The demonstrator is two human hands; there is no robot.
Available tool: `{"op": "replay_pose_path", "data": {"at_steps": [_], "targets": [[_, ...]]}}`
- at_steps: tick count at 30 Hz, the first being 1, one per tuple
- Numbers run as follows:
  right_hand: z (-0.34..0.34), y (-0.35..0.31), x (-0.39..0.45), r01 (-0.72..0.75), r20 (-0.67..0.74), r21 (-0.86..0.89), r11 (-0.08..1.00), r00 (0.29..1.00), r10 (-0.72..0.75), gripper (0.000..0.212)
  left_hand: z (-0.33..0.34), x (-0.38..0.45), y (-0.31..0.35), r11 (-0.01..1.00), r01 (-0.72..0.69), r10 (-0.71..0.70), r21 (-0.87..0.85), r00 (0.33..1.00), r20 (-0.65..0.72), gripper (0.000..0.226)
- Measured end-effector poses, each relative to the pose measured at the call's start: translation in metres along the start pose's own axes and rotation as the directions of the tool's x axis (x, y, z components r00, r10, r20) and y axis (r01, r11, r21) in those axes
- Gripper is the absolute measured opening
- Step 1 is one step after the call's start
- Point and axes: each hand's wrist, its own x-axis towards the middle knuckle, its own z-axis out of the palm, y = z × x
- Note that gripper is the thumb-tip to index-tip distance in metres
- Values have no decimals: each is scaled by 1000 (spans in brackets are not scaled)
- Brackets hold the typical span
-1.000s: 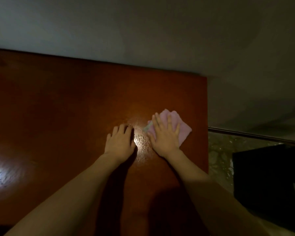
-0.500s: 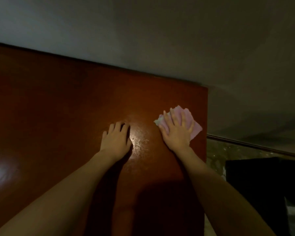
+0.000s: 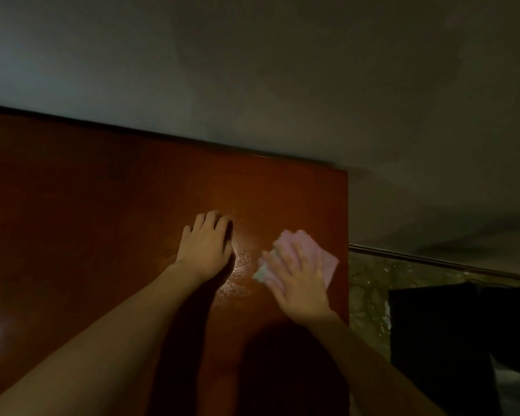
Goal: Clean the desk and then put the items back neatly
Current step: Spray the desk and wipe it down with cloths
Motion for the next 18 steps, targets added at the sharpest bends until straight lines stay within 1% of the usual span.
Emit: {"op": "replay_pose_path", "data": {"at_steps": [2, 4, 6, 8, 10, 12, 15, 17, 18], "targets": [[-9, 22, 9, -143, 5, 34, 989, 990, 143, 54, -2, 5, 4, 1000, -23, 23, -6, 1000, -3, 52], [-20, 32, 31, -227, 5, 77, 971, 974, 228, 57, -4, 9, 1, 1000, -16, 16, -8, 1000, -2, 53], [-28, 33, 67, -294, 7, 120, 948, 955, 296, 58, -5, 11, -6, 1000, 13, -13, -12, 1000, -3, 54], [-34, 24, 105, -305, 22, 162, 939, 952, 305, 55, -5, 12, -12, 999, 45, -45, -9, 999, 0, 54], [-38, 8, 132, -220, 6, 160, 962, 975, 222, 55, -5, 12, -18, 998, 58, -58, 6, 998, 5, 54], [-36, -11, 139, -76, 15, 131, 989, 997, 75, 56, -5, 16, -24, 997, 68, -68, 23, 998, 10, 55], [-28, -28, 116, 163, 29, 50, 985, 986, -165, 65, -5, 22, -27, 995, 97, -97, 29, 995, 17, 56], [-21, -20, 93, 246, 50, 8, 969, 968, -246, 61, -5, 29, -22, 995, 97, -98, 34, 995, 26, 57], [-20, -11, 83, 243, 54, 7, 970, 969, -243, 59, -6, 33, -18, 996, 85, -86, 36, 996, 33, 58]]}}
